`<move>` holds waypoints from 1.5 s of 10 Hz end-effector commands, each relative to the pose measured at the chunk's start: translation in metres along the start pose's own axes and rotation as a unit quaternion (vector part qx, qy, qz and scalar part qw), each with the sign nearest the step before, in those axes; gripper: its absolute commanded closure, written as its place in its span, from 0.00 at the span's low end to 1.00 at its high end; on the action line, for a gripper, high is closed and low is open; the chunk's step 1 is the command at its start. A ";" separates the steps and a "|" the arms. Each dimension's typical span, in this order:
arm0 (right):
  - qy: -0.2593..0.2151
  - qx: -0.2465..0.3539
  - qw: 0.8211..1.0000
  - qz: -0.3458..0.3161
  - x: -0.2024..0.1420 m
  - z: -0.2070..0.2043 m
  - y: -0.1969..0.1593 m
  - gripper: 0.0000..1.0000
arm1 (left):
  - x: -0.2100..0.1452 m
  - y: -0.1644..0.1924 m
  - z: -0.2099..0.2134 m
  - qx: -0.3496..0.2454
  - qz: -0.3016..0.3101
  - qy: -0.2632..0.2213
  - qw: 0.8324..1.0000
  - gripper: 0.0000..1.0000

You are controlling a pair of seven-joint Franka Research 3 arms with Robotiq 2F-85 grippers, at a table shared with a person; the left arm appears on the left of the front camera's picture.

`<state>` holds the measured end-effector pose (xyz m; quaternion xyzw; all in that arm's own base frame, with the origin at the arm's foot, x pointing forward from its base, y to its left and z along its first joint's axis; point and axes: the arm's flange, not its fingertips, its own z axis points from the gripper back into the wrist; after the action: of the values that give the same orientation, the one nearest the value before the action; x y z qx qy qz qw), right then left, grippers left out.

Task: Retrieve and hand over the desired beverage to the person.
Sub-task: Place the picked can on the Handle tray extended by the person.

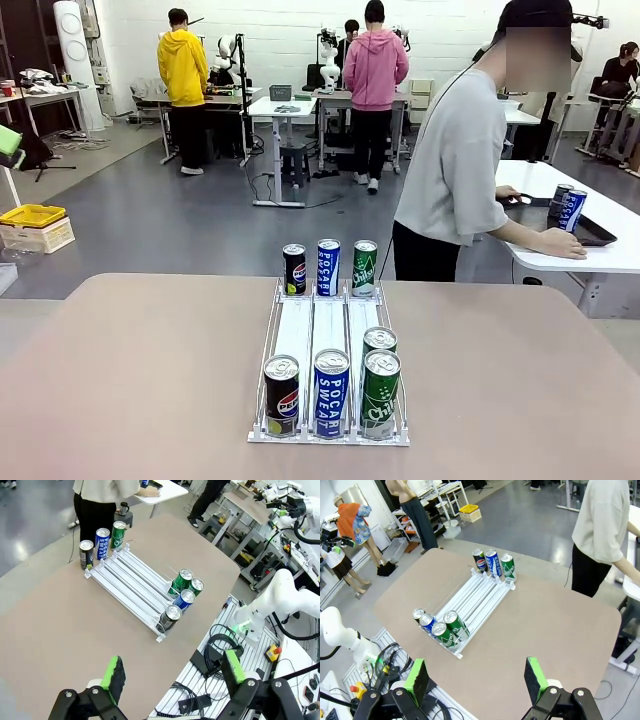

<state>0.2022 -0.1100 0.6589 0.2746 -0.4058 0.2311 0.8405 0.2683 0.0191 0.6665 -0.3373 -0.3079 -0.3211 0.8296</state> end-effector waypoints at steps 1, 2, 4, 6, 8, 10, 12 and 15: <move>-0.006 0.018 1.000 0.007 0.001 -0.002 0.000 0.00 | 0.000 0.001 0.002 -0.004 0.000 -0.003 1.000 0.00; -0.006 0.018 1.000 0.007 0.001 -0.002 0.000 0.00 | 0.000 0.001 0.002 -0.004 0.000 -0.003 1.000 0.00; -0.006 0.018 1.000 0.007 0.001 -0.002 0.000 0.00 | 0.000 0.001 0.002 -0.004 0.000 -0.003 1.000 0.00; -0.006 0.018 1.000 0.007 0.001 -0.002 0.000 0.00 | 0.000 0.001 0.002 -0.004 0.000 -0.003 1.000 0.00; -0.006 0.018 1.000 0.007 0.001 -0.002 0.000 0.00 | 0.000 0.001 0.002 -0.004 0.000 -0.003 1.000 0.00; -0.006 0.018 1.000 0.007 0.001 -0.002 0.000 0.00 | 0.000 0.001 0.002 -0.004 0.000 -0.003 1.000 0.00; -0.006 0.018 1.000 0.007 0.001 -0.002 0.000 0.00 | 0.000 0.001 0.002 -0.004 0.000 -0.003 1.000 0.00; -0.006 0.018 1.000 0.007 0.001 -0.002 0.000 0.00 | 0.000 0.001 0.002 -0.004 0.000 -0.003 1.000 0.00</move>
<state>0.2022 -0.1100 0.6589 0.2746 -0.4058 0.2311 0.8405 0.2684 0.0191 0.6665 -0.3373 -0.3079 -0.3211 0.8296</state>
